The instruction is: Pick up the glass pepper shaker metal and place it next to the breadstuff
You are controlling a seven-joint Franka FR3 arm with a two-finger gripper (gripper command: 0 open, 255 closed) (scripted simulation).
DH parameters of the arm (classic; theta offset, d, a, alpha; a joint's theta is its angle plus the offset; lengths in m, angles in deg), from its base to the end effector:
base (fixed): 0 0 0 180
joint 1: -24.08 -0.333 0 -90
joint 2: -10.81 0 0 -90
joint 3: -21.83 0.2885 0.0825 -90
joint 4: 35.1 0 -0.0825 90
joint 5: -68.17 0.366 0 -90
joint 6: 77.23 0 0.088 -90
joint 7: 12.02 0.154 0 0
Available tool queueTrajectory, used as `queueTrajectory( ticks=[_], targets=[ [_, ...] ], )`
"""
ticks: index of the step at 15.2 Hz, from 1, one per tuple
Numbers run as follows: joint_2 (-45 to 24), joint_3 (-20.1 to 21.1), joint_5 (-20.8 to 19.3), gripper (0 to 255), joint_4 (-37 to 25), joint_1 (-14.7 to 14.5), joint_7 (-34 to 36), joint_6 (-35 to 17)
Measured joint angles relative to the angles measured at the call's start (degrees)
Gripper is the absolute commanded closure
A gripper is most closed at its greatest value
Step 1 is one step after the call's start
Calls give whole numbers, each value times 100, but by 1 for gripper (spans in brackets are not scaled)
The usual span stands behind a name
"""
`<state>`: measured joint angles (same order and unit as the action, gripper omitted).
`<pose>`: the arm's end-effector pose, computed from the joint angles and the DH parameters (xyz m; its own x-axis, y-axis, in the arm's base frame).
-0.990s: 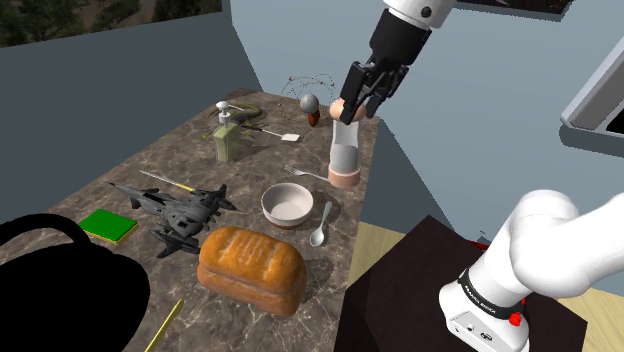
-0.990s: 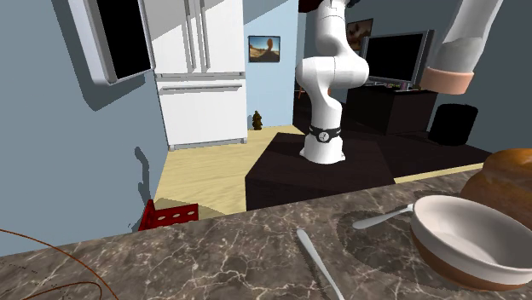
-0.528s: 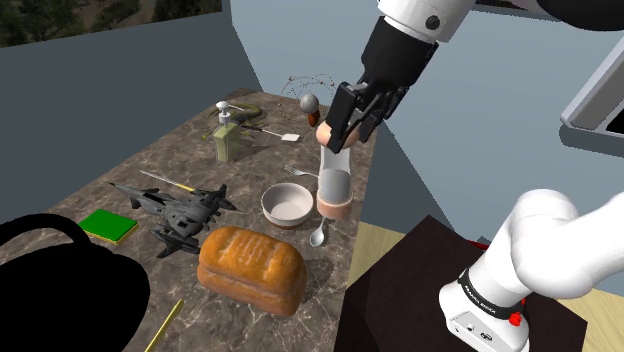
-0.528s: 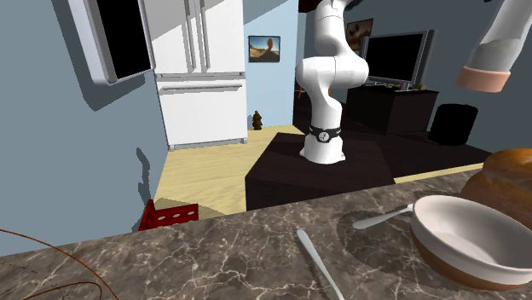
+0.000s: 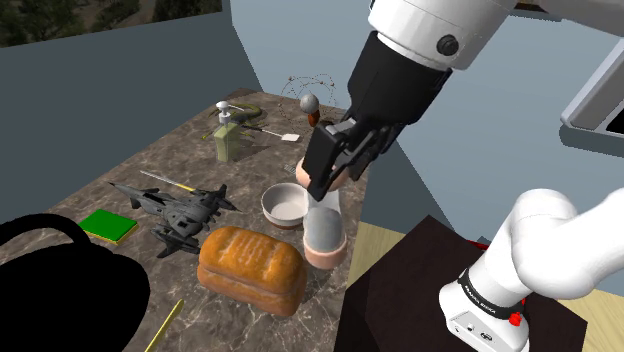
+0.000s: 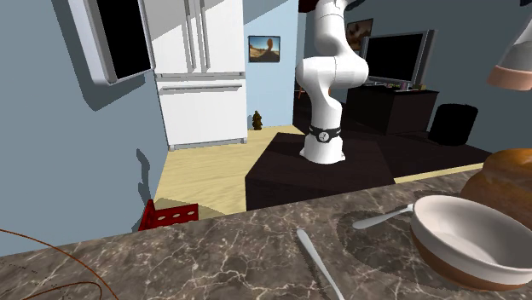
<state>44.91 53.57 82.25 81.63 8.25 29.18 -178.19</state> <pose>0.2253 0.3614 0.5816 0.9753 0.0365 0.2176 0.0636 -0.9909 -0.1188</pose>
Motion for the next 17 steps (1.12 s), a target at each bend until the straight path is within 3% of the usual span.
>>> queueTrajectory(
  ticks=[3, 17],
  targets=[
    [-100, 347, 32, 255, -146, -15, 364, -23],
    [56, 581, 234, 255, 940, -140, 388, -976]
  ],
)
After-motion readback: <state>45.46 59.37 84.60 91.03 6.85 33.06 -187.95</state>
